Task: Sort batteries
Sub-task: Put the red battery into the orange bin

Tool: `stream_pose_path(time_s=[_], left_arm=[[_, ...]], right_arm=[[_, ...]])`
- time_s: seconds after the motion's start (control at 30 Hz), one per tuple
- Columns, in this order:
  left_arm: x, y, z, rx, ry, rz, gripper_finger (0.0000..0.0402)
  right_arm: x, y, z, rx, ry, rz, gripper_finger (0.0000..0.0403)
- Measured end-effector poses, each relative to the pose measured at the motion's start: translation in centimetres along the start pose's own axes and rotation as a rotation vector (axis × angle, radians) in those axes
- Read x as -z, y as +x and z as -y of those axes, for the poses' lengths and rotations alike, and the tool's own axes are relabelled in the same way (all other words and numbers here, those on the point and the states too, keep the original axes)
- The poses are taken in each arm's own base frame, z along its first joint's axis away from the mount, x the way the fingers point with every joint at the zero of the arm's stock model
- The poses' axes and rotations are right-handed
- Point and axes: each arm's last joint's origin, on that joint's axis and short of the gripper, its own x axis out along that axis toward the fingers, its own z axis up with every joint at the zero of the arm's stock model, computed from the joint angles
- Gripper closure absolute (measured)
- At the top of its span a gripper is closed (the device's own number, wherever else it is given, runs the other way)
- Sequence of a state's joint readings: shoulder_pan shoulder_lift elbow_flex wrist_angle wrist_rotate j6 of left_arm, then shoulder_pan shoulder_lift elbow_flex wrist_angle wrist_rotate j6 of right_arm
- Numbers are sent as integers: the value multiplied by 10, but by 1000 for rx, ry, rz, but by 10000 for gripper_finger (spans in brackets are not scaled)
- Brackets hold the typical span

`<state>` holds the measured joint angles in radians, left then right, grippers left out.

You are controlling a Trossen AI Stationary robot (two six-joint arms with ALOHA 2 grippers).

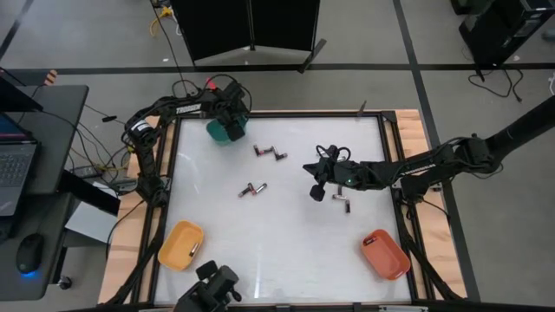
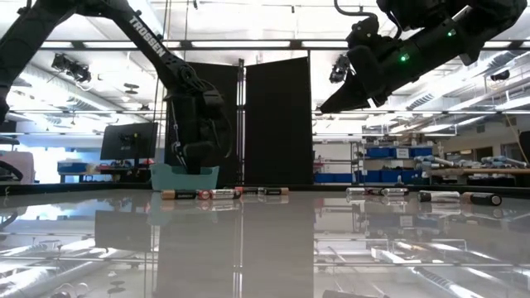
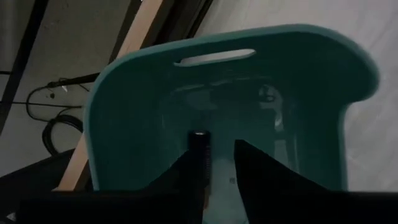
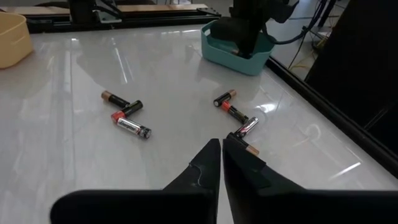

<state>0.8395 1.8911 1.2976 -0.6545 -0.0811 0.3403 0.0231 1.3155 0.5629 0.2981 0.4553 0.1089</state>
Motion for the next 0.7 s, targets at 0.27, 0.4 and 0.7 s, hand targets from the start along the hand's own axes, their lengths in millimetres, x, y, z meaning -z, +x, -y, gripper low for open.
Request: stream_pose_path(time_s=[0.27, 0.4, 0.7], left_arm=[[-15, -45, 17, -53, 33, 258, 395], [-13, -59, 40, -50, 54, 422, 387], [12, -59, 107, 130, 143, 547, 392]], right_arm=[[0, 0, 0, -1, -23, -3, 395], [3, 0, 0, 1, -23, -26, 384], [13, -3, -2, 0, -2, -126, 393]])
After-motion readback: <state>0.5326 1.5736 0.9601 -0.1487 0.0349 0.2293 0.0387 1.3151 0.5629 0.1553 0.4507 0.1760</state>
